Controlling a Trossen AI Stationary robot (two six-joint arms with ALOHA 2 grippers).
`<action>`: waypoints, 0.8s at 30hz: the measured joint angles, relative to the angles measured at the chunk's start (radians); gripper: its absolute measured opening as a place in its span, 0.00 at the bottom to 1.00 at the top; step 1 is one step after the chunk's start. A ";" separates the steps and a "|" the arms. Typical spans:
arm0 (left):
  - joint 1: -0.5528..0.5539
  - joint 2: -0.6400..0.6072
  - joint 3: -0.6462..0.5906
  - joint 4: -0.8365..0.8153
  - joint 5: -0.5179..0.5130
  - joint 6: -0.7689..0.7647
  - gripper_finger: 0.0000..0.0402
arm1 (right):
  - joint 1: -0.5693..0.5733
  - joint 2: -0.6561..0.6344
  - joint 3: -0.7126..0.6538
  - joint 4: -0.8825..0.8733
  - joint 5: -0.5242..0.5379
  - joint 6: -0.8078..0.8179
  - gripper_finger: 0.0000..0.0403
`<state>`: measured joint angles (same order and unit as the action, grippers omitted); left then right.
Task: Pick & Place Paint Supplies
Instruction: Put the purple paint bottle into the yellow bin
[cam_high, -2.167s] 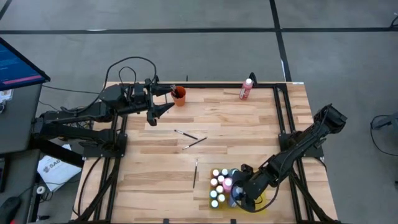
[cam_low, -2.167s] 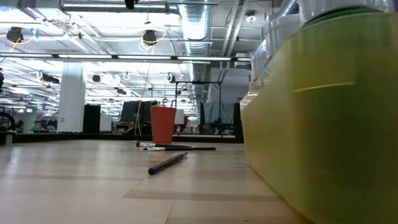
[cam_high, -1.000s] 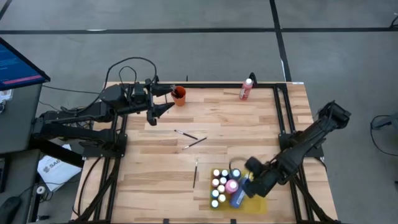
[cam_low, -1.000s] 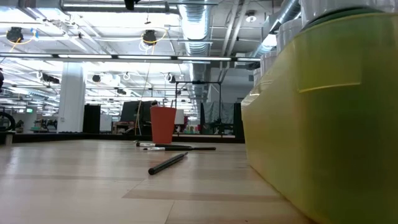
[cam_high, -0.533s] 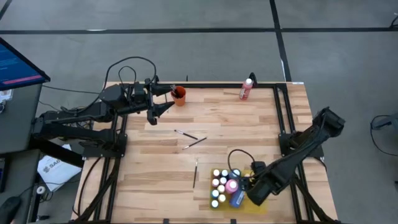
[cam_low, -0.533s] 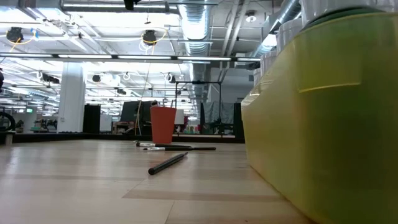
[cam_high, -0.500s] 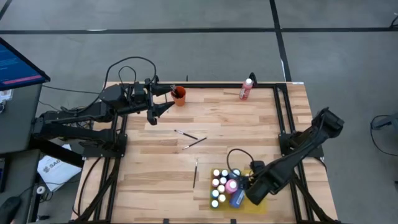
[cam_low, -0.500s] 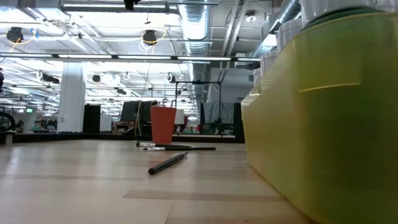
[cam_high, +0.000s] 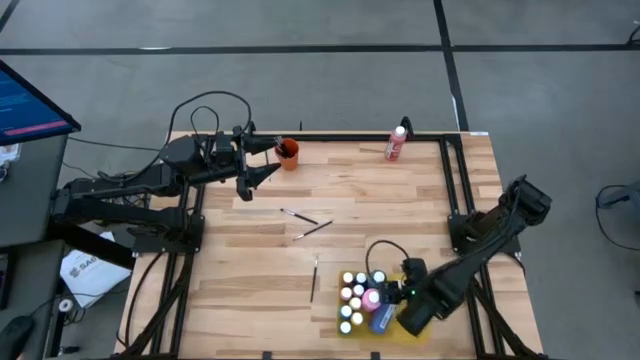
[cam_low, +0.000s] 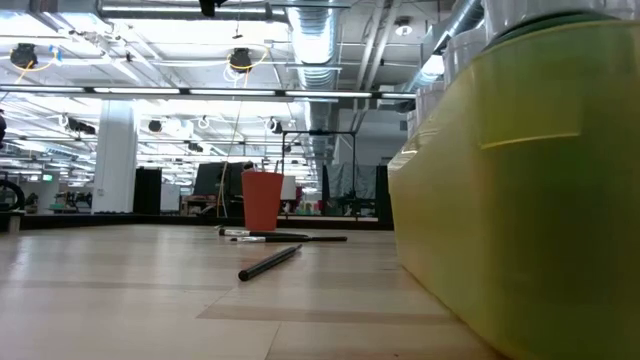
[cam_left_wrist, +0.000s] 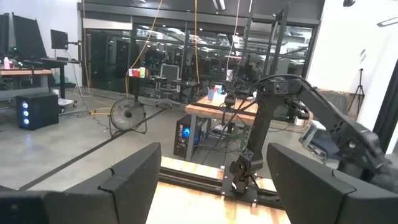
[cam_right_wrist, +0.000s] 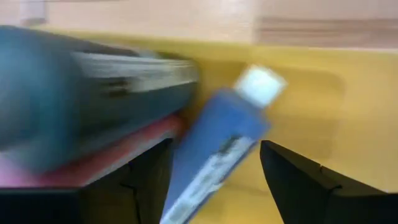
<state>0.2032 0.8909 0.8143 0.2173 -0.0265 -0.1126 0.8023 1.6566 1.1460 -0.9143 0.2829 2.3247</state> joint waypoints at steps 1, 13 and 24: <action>0.000 0.000 0.000 0.000 0.000 0.000 0.71 | 0.009 -0.001 0.012 0.005 0.037 -0.002 0.58; 0.000 0.007 0.000 0.000 0.000 -0.027 0.71 | 0.076 0.000 0.052 -0.027 0.059 -0.053 0.51; 0.000 0.006 0.000 0.000 0.000 -0.034 0.71 | 0.109 0.124 0.033 0.017 0.062 -0.055 0.56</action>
<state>0.2031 0.8974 0.8143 0.2176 -0.0265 -0.1466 0.9118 1.7808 1.1786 -0.8974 0.3448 2.2696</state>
